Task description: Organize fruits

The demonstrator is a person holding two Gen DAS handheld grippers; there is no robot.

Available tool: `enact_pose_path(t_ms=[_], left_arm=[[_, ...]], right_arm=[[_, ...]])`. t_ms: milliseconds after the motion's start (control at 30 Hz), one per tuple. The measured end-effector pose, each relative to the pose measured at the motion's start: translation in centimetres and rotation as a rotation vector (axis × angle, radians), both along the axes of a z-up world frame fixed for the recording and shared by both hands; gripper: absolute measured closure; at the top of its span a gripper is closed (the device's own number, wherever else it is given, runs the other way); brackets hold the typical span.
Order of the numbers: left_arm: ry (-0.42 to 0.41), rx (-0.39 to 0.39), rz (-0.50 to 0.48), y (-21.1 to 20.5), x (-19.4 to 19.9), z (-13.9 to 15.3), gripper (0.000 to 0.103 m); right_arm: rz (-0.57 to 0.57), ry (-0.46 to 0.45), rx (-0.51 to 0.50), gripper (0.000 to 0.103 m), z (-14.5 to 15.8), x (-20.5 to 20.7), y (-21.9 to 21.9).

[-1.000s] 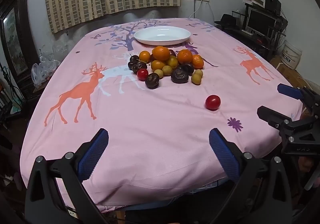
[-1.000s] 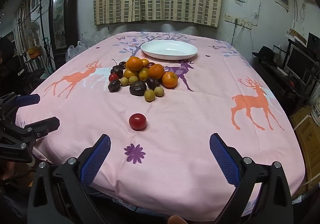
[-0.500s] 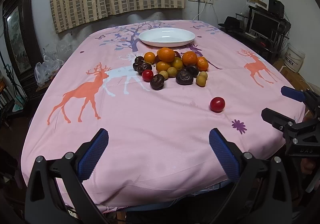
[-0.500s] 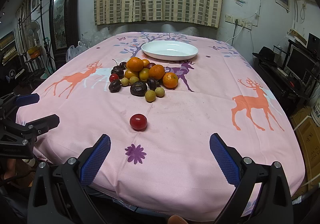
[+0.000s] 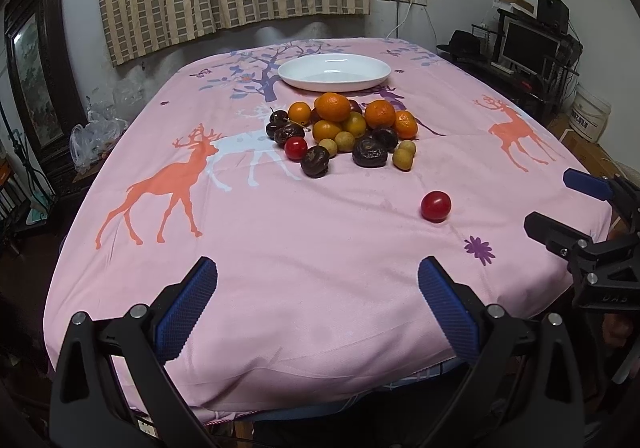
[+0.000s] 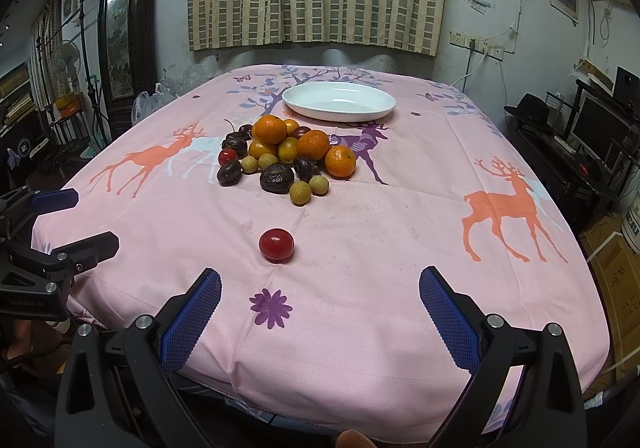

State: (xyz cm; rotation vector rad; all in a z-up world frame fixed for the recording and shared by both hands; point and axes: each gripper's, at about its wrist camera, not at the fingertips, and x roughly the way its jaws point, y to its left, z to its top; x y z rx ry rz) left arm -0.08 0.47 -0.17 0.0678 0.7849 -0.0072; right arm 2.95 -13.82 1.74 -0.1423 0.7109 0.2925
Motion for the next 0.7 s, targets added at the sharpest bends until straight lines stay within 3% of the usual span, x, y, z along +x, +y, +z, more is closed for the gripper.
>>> enact_pose_path(t_ms=[700], left_arm=[[0.0,0.0,0.0,-0.05,-0.05,0.04,0.004]], right_arm=[[0.003,-0.005,-0.001,0.004,0.12,-0.05,0.12]])
